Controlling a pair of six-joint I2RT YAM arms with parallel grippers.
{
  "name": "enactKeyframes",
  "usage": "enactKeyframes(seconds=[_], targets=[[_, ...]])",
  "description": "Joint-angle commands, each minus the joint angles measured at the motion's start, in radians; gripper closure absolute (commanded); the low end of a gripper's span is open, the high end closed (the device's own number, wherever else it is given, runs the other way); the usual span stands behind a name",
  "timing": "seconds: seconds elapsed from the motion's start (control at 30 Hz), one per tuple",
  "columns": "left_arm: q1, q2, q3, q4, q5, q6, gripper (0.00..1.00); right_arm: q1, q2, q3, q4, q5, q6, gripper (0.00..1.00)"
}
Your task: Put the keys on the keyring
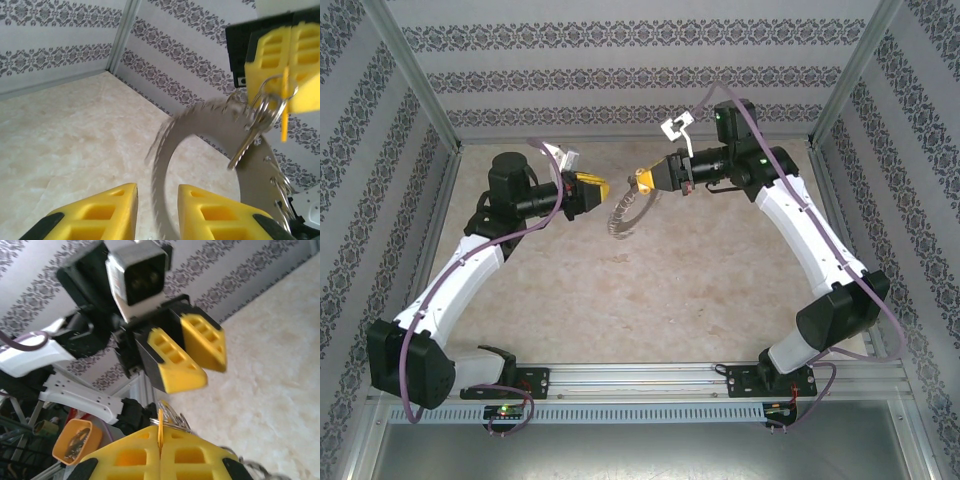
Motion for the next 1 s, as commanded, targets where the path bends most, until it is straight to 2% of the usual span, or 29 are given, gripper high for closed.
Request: enactKeyframes(seconds=[0.0, 0.27, 0.47, 0.77, 0.97], targets=[[0.003, -0.021, 0.024, 0.055, 0.066, -0.014, 0.74, 0.015, 0.009, 0.066, 0.029, -0.080, 0.029, 1.00], [-0.018, -0.039, 0.040, 0.187, 0.153, -0.096, 0.69, 0.033, 0.006, 0.097, 0.015, -0.099, 0.036, 1.00], [-0.032, -0.073, 0.062, 0.157, 0.143, -0.068, 0.63, 0.040, 0.010, 0.108, 0.019, -0.121, 0.063, 1.00], [-0.091, -0.091, 0.148, -0.075, 0.016, 0.167, 0.66, 0.057, 0.034, 0.148, 0.014, -0.142, 0.096, 1.00], [-0.115, -0.078, 0.180, -0.127, -0.035, 0.254, 0.69, 0.063, 0.050, 0.170, 0.006, -0.139, 0.101, 1.00]])
